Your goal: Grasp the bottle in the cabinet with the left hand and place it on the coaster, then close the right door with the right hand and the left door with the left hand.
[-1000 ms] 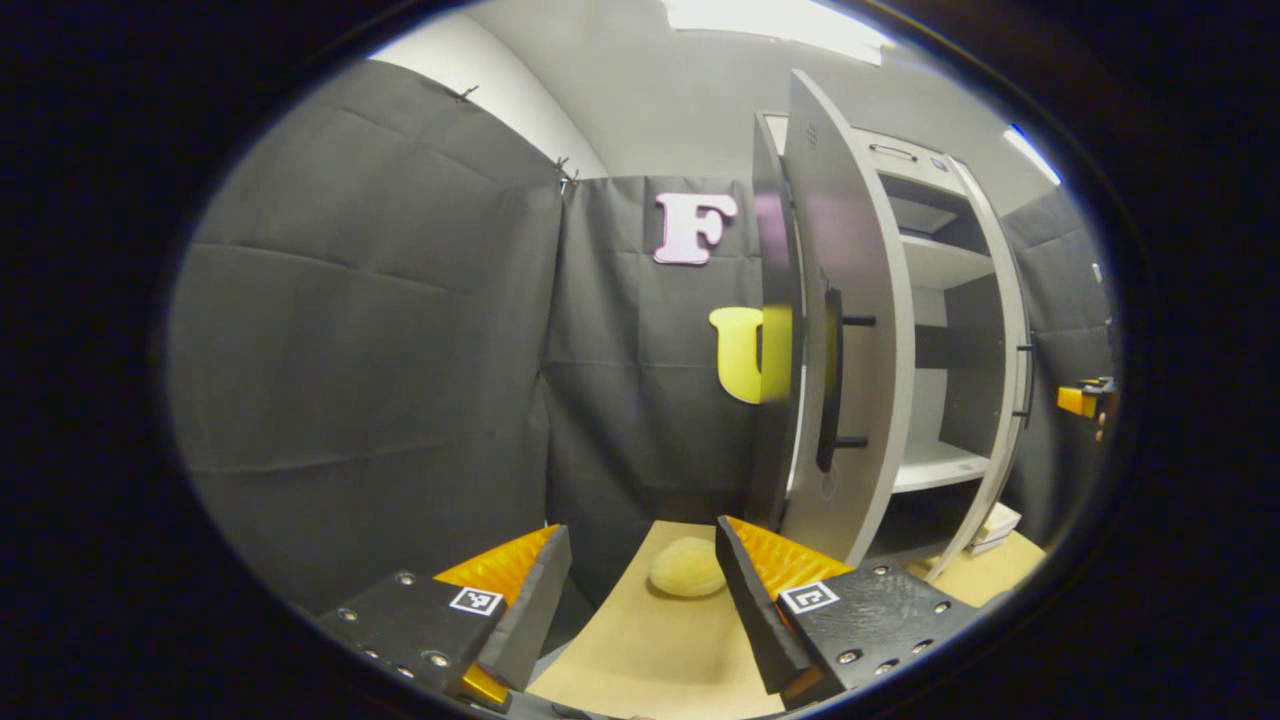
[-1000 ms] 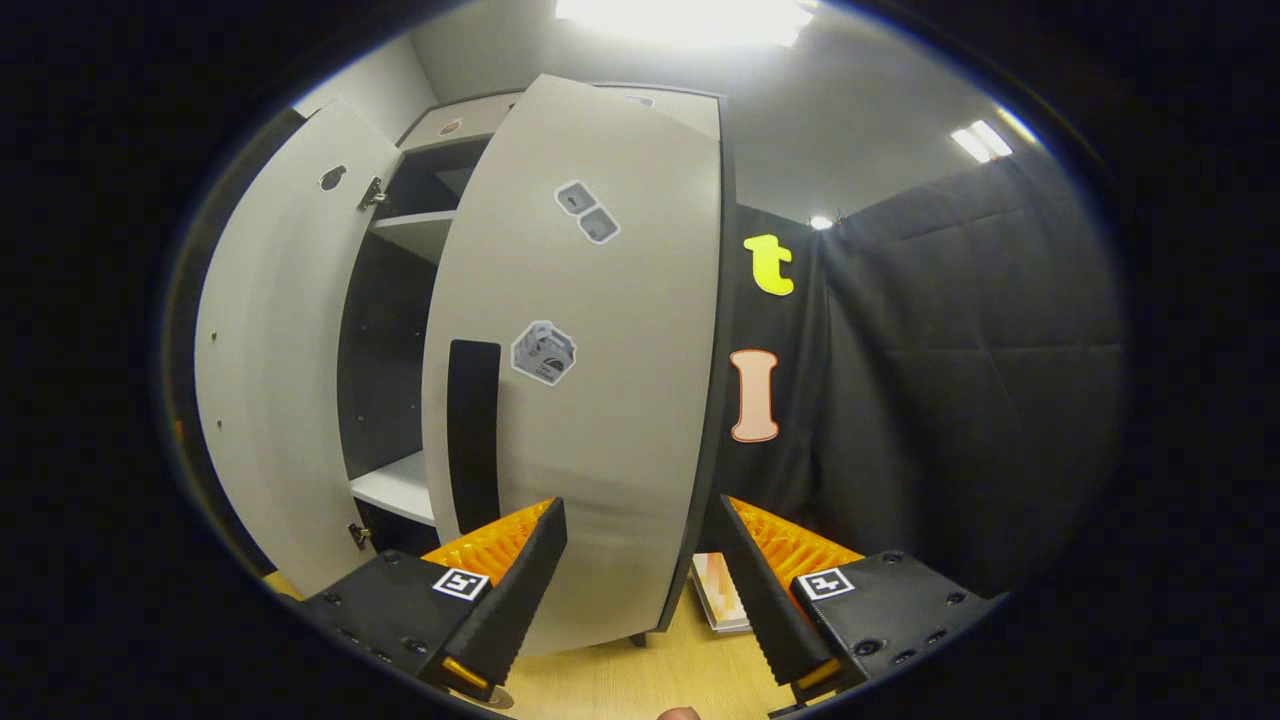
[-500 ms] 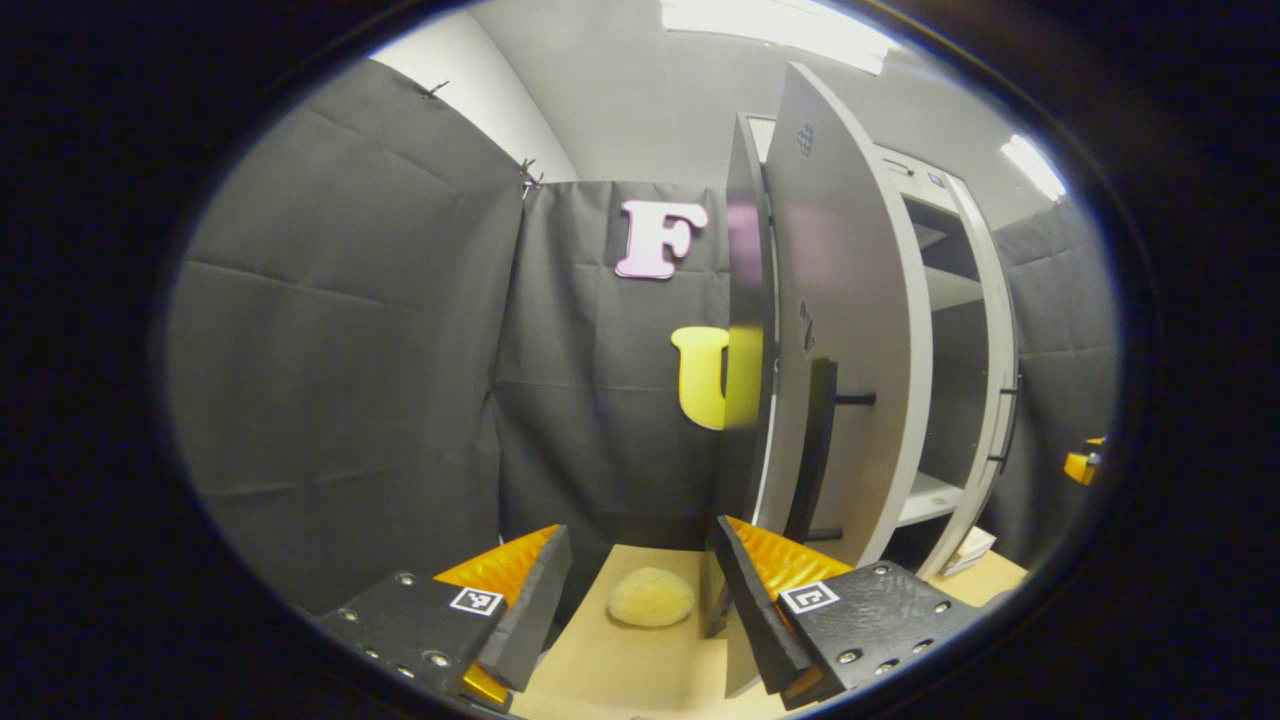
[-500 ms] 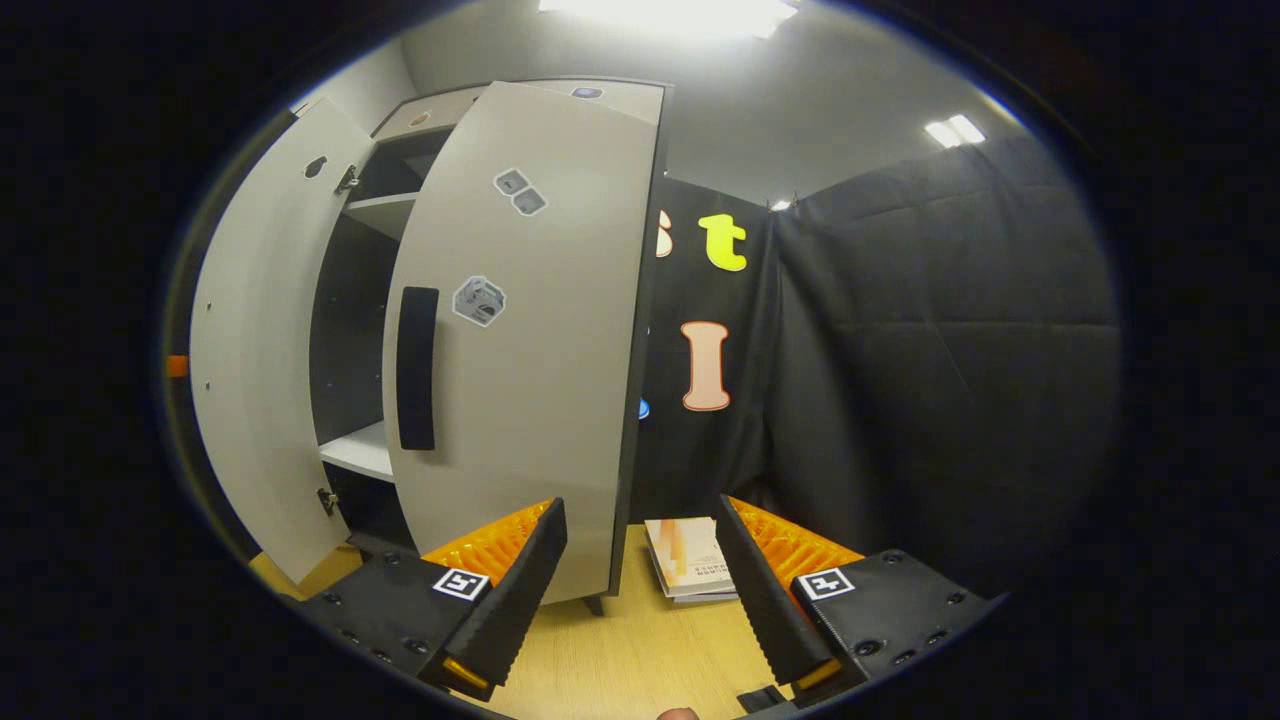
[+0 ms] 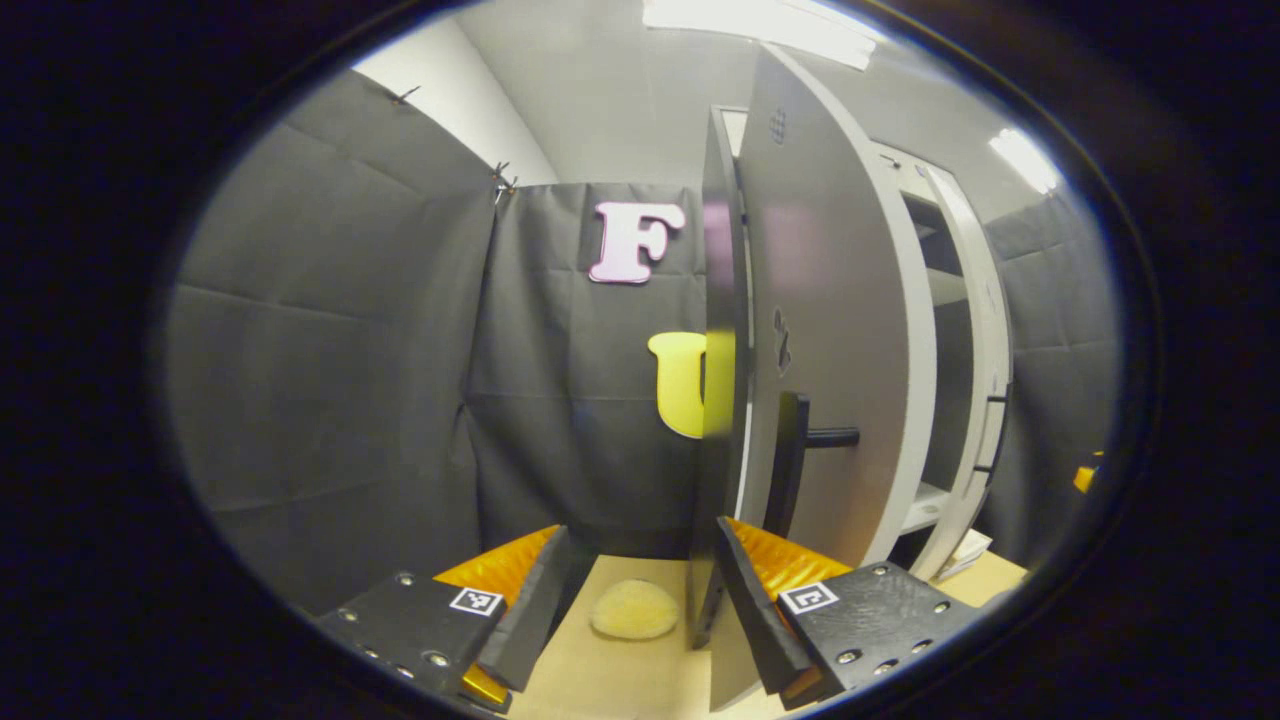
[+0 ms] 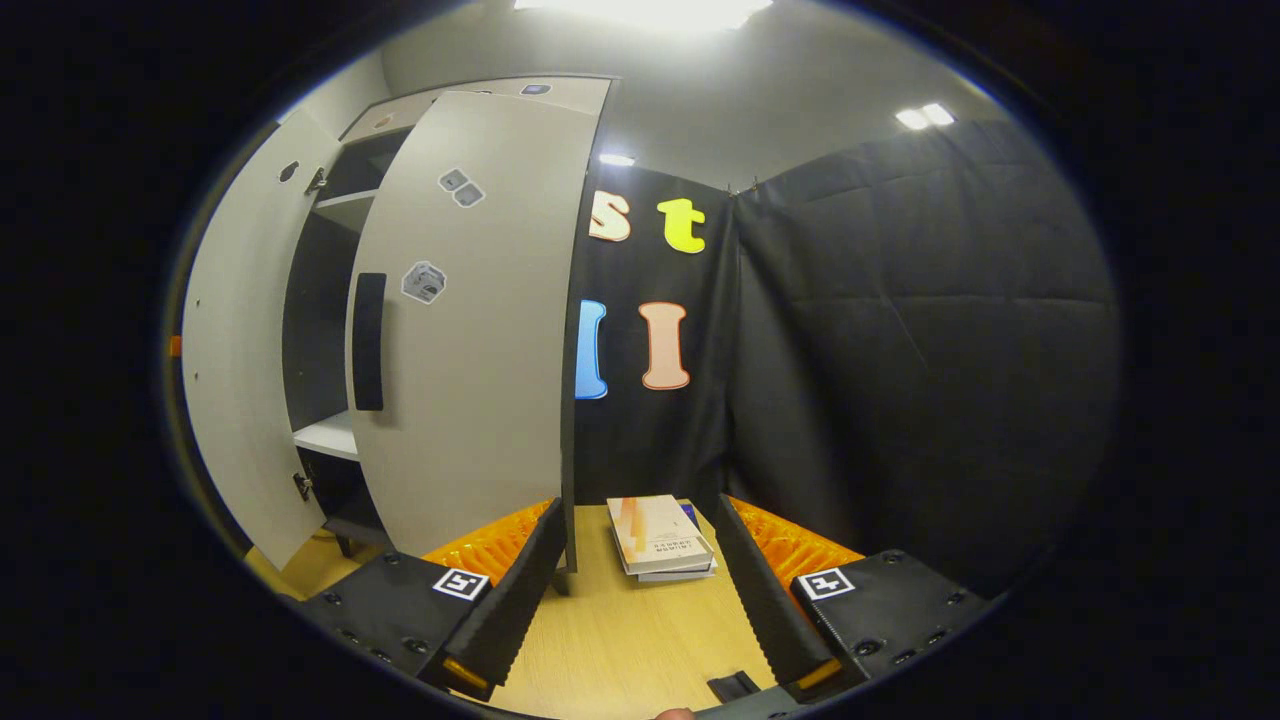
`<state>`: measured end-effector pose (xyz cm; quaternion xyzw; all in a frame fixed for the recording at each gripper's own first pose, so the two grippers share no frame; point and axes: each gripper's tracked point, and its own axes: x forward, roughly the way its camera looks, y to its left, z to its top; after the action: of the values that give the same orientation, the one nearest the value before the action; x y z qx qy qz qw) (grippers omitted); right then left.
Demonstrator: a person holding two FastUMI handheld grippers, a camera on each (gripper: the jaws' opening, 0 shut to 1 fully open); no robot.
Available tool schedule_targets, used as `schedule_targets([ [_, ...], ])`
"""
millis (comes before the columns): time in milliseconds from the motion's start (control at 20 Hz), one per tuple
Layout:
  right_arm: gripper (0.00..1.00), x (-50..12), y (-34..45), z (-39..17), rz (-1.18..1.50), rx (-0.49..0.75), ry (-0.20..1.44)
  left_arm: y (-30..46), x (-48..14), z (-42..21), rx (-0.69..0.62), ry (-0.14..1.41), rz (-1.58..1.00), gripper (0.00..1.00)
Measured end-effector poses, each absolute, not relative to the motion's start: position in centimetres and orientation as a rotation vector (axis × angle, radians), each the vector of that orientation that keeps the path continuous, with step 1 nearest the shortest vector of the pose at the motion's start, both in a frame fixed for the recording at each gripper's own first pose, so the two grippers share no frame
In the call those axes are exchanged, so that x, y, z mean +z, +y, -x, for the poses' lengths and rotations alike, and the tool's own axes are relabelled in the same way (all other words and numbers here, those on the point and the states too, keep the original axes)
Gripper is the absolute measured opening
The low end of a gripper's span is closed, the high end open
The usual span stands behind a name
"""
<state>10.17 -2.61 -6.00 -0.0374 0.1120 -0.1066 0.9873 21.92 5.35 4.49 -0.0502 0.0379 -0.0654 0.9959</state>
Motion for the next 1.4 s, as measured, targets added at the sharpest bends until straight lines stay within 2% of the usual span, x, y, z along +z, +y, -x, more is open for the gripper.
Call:
schedule_targets([
  [250, 0.96, -6.2, -3.6, -9.8, 0.051, -0.205, 0.220, 4.2, 4.7, -21.8, -0.115, 0.063, 0.062, 0.86],
  [300, 0.94, -6.2, -3.7, -9.8, 0.048, -0.198, 0.217, 3.6, 4.7, -21.5, -0.121, 0.065, 0.070, 0.86],
  [450, 0.96, -6.4, -4.3, -9.7, 0.050, -0.192, 0.220, 2.1, 4.9, -21.1, -0.133, 0.059, 0.069, 0.86],
  [1400, 0.96, -5.5, -8.0, -7.6, 0.068, -0.198, 0.218, -10.8, 6.1, -20.7, -0.288, 0.007, 0.108, 0.84],
])
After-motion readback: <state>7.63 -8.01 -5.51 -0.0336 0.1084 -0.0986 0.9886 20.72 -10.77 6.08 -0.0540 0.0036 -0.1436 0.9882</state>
